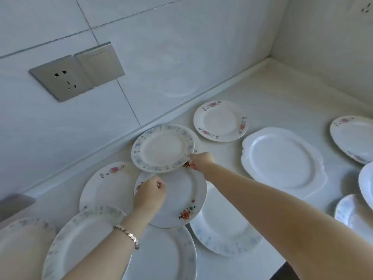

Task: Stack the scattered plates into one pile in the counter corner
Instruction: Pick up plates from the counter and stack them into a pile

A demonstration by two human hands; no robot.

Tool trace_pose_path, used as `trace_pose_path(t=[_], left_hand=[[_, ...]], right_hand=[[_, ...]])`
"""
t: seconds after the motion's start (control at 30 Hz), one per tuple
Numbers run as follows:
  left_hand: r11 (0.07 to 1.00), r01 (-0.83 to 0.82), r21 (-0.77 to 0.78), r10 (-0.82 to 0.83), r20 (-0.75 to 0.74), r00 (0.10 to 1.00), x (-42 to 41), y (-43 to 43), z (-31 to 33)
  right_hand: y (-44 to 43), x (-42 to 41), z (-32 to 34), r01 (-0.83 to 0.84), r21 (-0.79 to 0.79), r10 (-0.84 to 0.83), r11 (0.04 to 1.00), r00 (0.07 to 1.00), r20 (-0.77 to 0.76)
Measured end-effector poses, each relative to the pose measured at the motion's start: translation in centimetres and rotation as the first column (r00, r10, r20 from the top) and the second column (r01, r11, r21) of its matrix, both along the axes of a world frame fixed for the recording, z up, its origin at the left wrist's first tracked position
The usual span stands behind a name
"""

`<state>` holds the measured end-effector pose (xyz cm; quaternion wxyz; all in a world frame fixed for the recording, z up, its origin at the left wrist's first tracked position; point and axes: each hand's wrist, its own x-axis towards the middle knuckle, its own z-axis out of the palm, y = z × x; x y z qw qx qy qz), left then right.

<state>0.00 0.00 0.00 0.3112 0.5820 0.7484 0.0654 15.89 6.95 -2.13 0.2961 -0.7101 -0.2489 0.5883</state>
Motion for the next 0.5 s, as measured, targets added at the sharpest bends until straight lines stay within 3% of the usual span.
trace_pose_path(t=[0.1,0.27,0.5], left_hand=[[0.998,-0.064,0.011,0.065,-0.017,0.998,-2.3,0.6,-0.7],[0.994,-0.105,0.019,0.104,0.026,0.994,-4.2,1.0,-1.5],[0.96,-0.278,0.025,0.278,0.006,0.961,-6.1,1.0,-3.0]], right_hand=[[2.1,-2.5,-0.6,0.099,-0.079,-0.111,0.992,0.98,-0.162],[2.6,-5.3,-2.0,0.343,-0.143,-0.371,0.928,0.838,-0.401],[1.1,-3.2,-1.9,0.354,-0.077,-0.35,0.932,0.822,-0.449]])
